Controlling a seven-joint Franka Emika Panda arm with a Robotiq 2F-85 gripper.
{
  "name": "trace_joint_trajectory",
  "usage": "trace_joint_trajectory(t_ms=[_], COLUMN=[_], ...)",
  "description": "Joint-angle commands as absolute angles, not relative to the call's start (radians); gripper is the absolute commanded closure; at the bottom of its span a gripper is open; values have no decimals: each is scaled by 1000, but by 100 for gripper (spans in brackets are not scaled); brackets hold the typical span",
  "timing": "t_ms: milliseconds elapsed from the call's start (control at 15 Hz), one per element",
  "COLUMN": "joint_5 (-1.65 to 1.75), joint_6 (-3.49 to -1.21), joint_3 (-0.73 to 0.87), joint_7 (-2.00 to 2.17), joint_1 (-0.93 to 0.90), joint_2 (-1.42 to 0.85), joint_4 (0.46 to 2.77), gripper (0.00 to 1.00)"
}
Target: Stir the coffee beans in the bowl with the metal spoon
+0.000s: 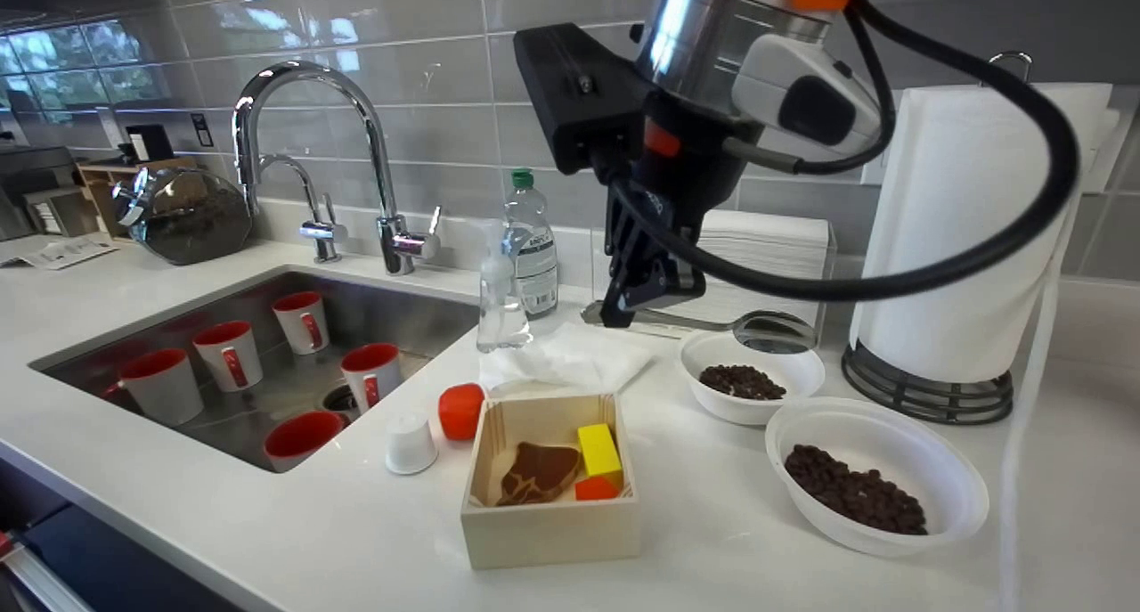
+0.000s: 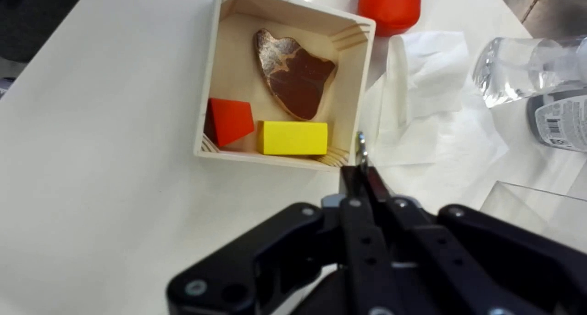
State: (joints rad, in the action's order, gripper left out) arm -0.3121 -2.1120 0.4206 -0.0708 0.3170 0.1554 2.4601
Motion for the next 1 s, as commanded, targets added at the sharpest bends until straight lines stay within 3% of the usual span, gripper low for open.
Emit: trace_joint_trajectory(t_ms=[0, 933], joint_5=[-340, -352], joint_6=[-2032, -1965], joint_3=[441, 371], joint_7=[-96, -45], joint_1=[349, 382], joint_2=[65, -263], joint_4=[2381, 2123], gripper=[99, 99])
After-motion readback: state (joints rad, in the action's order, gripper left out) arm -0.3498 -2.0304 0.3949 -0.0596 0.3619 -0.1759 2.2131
